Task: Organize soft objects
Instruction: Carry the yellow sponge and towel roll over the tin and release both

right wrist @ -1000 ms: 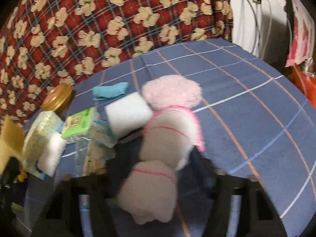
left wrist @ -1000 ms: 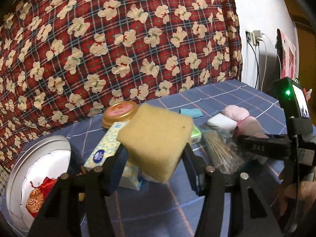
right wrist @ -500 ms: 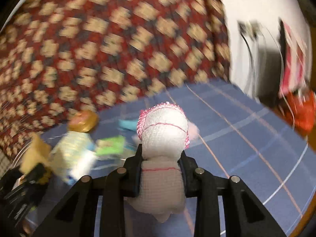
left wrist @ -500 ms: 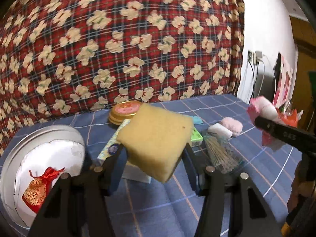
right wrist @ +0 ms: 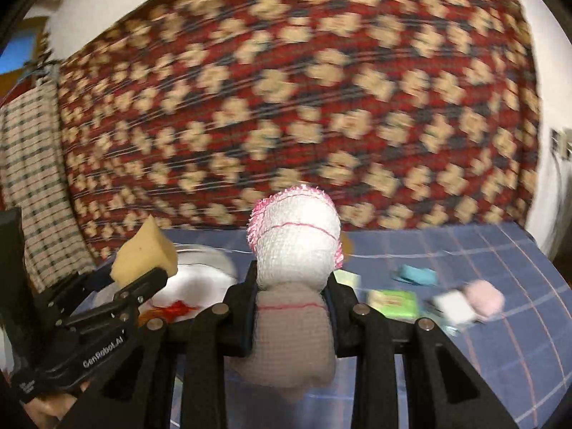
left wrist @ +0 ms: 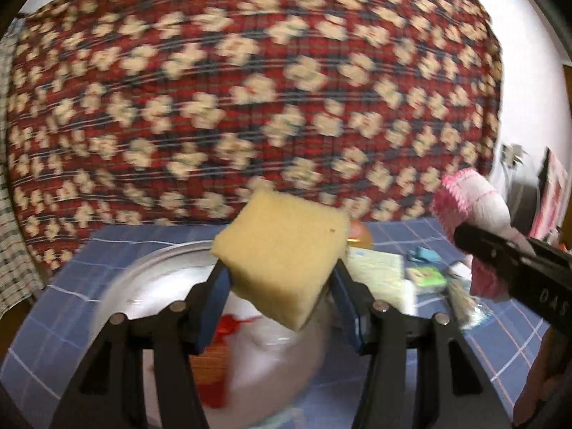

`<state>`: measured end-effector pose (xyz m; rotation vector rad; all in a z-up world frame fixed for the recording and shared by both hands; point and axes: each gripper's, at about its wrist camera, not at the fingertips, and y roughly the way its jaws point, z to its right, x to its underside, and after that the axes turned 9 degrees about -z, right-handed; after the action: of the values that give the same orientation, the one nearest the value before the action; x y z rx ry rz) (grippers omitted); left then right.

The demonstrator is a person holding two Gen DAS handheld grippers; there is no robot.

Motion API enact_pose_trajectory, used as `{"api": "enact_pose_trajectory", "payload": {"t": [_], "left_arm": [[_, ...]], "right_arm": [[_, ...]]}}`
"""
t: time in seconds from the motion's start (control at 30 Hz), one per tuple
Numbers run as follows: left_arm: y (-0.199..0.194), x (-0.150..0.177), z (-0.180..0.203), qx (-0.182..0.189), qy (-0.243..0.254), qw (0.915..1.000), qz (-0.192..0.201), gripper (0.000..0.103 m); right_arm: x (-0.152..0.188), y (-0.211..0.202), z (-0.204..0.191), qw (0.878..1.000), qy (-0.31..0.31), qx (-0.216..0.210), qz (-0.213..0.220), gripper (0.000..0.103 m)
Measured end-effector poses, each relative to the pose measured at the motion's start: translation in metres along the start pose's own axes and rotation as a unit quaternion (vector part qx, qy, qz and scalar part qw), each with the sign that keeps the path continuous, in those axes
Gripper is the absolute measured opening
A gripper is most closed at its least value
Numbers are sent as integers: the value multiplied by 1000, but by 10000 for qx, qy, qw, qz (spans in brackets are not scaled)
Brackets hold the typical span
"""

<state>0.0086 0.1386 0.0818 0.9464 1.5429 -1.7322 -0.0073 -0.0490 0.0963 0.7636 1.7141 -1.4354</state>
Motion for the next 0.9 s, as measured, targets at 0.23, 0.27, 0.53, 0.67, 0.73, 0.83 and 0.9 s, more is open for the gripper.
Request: {"api": "enact_pose_trajectory", "payload": {"t": [0.23, 0.27, 0.53, 0.67, 0.73, 0.83, 0.9], "left_arm": [[-3, 5, -73, -613, -455, 9971, -7, 55], [-2, 6, -81, -683, -512, 9963, -22, 55], [6, 16, -123, -949, -752, 9925, -166, 55], [8, 20, -134, -955, -836, 9917, -184, 55], [11, 21, -140, -953, -888, 9913, -200, 55], [15, 22, -147, -957, -911, 9909, -245, 55], [20, 23, -151, -958, -916, 9907, -293, 55]], "right_arm": [[-7, 27, -66, 9976, -358, -587, -98, 33], [-7, 32, -76, 9969, -410, -667, -122, 33], [-3, 65, -127, 9929, -627, -942, -358, 33], [0, 76, -139, 9921, -648, -975, -459, 33], [0, 82, -145, 9916, -687, -972, -511, 33], [1, 90, -151, 9913, -729, -941, -564, 33], [0, 95, -153, 9912, -758, -908, -597, 33]]}}
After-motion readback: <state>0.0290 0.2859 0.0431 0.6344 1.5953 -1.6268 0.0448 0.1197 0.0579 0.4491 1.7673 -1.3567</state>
